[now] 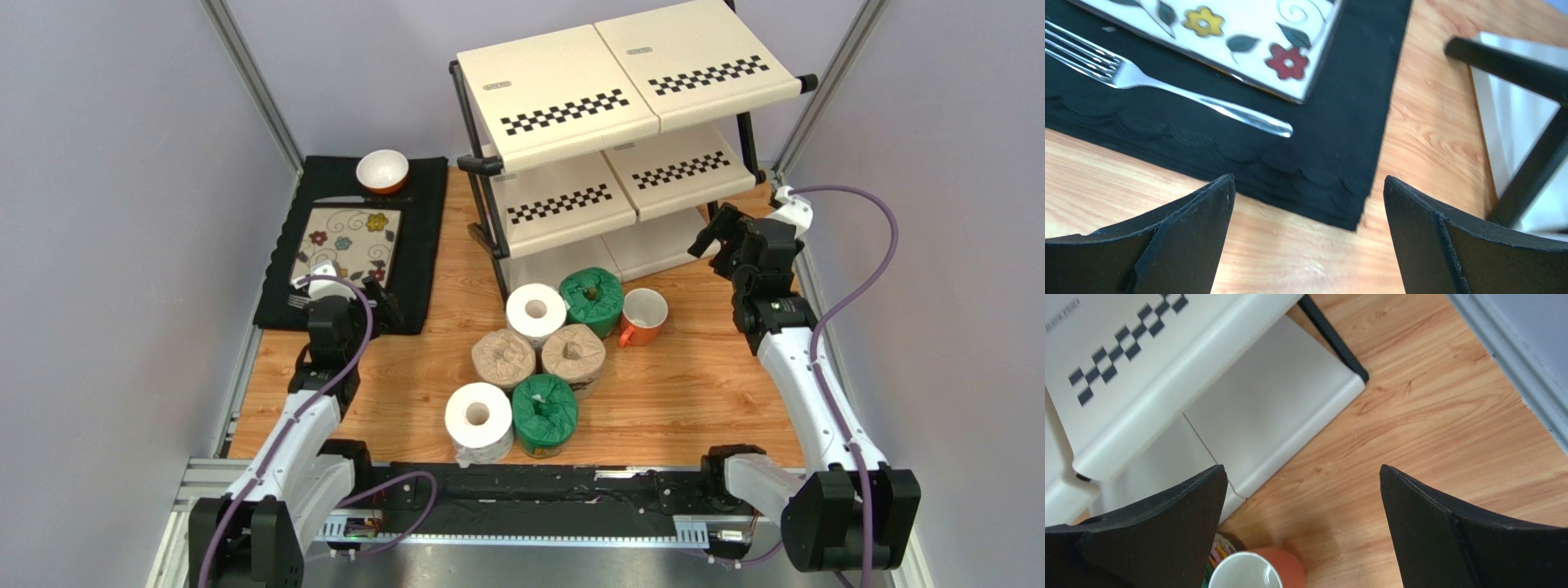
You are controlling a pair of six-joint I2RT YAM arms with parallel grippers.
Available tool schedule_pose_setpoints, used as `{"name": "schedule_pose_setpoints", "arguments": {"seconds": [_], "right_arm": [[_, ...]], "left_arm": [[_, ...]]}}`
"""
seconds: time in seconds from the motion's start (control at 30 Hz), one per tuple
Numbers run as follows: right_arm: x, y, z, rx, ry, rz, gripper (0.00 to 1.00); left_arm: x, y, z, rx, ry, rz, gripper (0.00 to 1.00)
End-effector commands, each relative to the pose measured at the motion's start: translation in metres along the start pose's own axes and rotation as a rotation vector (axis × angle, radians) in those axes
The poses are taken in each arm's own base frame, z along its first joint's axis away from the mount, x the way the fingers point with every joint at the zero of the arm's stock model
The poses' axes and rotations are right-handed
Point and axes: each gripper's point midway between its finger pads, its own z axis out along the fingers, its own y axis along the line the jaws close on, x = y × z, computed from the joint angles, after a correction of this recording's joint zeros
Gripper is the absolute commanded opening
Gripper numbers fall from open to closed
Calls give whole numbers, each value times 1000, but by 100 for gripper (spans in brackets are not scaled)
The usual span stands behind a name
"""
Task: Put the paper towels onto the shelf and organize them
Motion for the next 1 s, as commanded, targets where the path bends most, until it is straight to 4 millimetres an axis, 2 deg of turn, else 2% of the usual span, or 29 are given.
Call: {"name": "schedule_pose_setpoints", "arguments": {"seconds": [0.0,0.07,0.2,0.23,0.27,0.3,0.37,0.4,0.47,0.6,0.63,0.77,0.97], "right_arm": [[1,28,-13,-141,88,-18,99],[11,52,-23,-270,137,-22,99],[25,82,-40,-421,172,-107,99],[31,95,-47,-506,179,-167,99],[47,102,-50,-559,202,-197,99],[45,110,-50,-598,173,-205,99],[61,117,-50,-645,204,-222,99],[58,124,-49,-672,185,-228,99],[68,133,-47,-713,202,-272,99],[80,146,-40,-711,201,-371,98],[86,147,-34,-694,210,-394,97],[107,159,-30,-699,232,-507,95],[120,154,-18,-657,262,-541,94]], "left_arm": [[-6,-21,-15,108,31,-11,99],[0,-23,-20,140,32,-10,99],[3,-29,-30,195,21,4,99],[4,-28,-31,196,19,10,99],[5,-28,-31,197,19,14,98],[6,-27,-31,194,22,12,98],[8,-28,-32,204,27,14,98],[10,-28,-32,204,34,16,98],[14,-26,-33,200,55,20,98],[17,-24,-33,201,60,50,97],[19,-23,-33,199,61,50,97],[24,-24,-33,206,72,45,97],[28,-22,-32,200,87,48,96]]}}
